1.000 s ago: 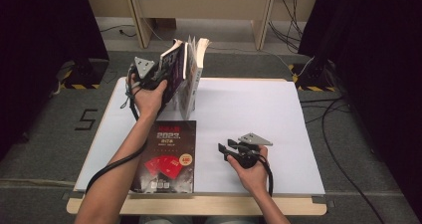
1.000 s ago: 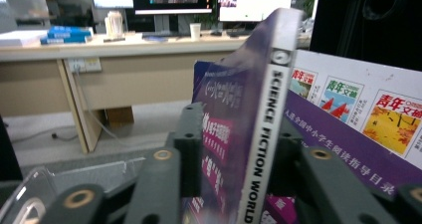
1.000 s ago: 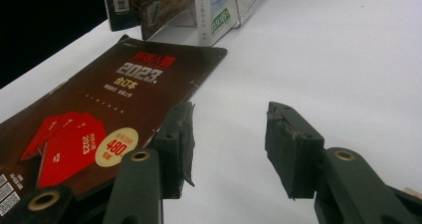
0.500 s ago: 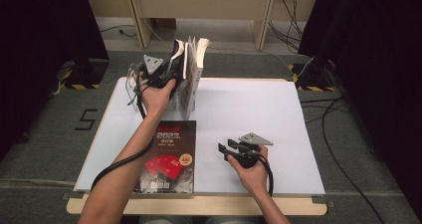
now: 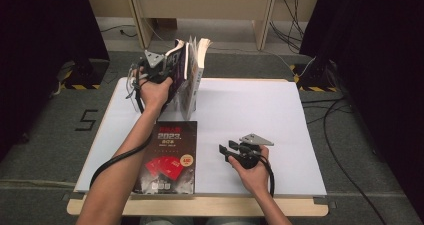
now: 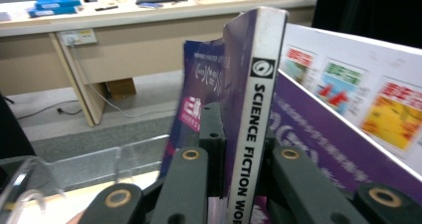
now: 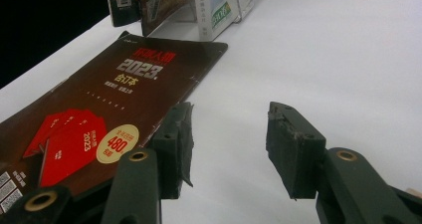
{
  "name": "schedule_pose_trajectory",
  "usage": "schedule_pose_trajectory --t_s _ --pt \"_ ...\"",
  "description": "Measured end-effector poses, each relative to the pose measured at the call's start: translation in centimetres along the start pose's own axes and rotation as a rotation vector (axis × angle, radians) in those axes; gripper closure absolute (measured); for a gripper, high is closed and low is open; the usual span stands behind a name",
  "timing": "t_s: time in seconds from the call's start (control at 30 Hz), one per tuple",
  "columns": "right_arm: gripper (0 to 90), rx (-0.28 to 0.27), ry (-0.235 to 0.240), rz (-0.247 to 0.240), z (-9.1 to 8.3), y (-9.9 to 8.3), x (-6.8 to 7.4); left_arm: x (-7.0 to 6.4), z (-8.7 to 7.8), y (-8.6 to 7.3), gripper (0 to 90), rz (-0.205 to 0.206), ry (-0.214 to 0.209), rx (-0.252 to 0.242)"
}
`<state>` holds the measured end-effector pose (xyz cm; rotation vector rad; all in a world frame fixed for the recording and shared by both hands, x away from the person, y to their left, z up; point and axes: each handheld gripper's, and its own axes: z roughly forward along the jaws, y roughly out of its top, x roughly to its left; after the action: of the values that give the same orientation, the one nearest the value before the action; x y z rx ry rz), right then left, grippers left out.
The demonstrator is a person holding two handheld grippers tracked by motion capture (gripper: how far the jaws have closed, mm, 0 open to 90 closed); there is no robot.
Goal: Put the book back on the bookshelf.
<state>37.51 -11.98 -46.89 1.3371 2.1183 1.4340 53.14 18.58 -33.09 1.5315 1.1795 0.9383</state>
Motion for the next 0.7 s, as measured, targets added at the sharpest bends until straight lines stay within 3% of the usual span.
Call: schedule_pose_trajectory --t_s 0.2,0.4,0.53,0.7 --pt "53.5 0.000 0.000 0.002 0.0 0.0 0.0 2.3 -0.9 0.7 82.4 -0.022 0.061 -0.103" --pt "53.5 0.000 0.002 -0.001 0.1 0.0 0.1 3.4 -1.4 2.3 82.4 0.011 0.092 -0.221" --pt "53.6 -0.003 0.000 -0.007 0.1 0.0 0.0 3.6 -1.0 2.4 82.4 0.035 0.098 -0.253" --pt "53.7 -0.006 -0.001 -0.003 -0.1 0.0 -0.1 3.5 -0.3 0.9 82.4 0.057 0.111 -0.256"
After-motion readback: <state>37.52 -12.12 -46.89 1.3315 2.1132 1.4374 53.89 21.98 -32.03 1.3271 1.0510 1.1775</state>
